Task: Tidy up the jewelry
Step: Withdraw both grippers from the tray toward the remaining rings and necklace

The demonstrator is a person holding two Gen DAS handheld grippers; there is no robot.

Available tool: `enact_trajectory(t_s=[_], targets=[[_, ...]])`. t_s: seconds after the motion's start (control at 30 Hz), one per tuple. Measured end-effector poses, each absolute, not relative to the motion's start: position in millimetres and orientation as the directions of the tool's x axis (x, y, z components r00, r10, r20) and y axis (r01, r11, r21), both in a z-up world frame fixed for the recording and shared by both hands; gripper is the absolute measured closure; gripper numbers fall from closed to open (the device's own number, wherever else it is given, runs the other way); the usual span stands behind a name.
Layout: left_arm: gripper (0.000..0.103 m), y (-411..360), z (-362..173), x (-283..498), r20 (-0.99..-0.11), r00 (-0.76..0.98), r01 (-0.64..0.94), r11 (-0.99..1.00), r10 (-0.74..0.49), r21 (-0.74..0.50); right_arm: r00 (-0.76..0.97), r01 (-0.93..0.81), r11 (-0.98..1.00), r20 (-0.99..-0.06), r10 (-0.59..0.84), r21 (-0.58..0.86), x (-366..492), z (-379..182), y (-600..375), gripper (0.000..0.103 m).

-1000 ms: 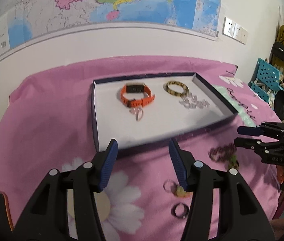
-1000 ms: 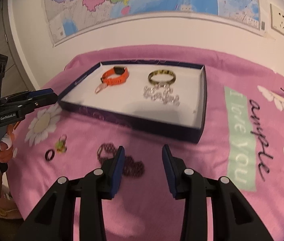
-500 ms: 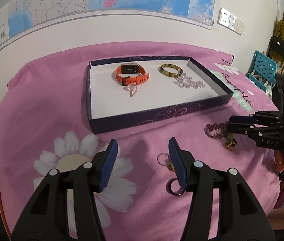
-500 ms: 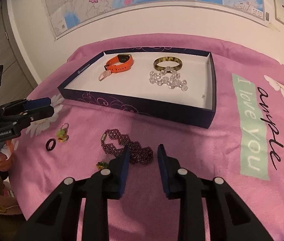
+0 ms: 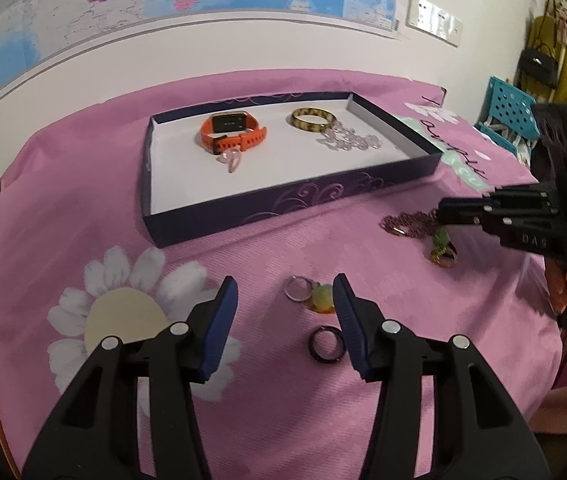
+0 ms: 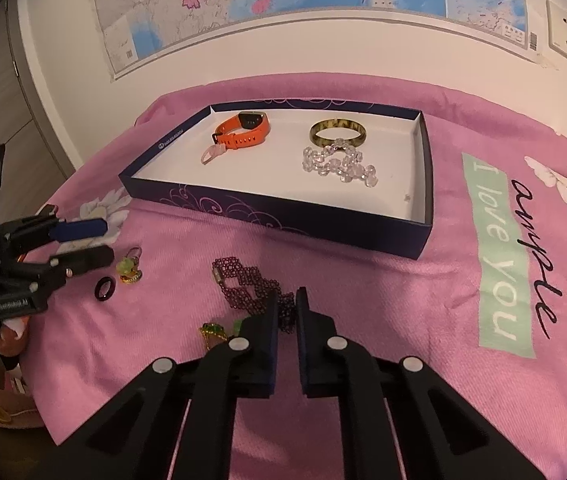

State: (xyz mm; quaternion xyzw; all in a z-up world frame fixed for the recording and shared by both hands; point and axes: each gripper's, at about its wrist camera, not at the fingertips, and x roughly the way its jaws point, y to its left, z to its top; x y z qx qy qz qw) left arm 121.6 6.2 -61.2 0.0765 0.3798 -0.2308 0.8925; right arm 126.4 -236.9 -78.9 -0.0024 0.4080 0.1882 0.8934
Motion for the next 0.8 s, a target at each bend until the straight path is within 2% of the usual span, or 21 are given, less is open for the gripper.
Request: enact_trajectory(t_s=[0.2,0.33,0.53,0.8], targets=[[0.057,-1.2,-61.0,111.3,-0.709,0.595,0.516,0.856,-0.379,-0.025,0.612,-0.332,0.931,-0.716,0.336,0.153,124.6,-73.1,-239.2,0.096],[0.063,-6.3,-63.3,107.2,-0.717,0.585,0.536,0.844,-0.380,-0.011,0.616,-0.323,0.933,-0.714,0.333,0.157,124.2,-72.3,-243.0,0.096],[0.066,-6.9,-65.4,108.3,-0.726,0.575,0.534,0.845,-0.377,-0.016,0.603,-0.305,0.940,-0.733,0.316,0.154,123.6,-79.2,-244.9,0.096],[0.067,-6.3,-67.3,109.2,-0.736,0.558,0.543,0.840,-0.383,-0.025,0.601,-0.295,0.937,-0.727,0.333,0.186,118.7,-80.6,-250.7,0.095]])
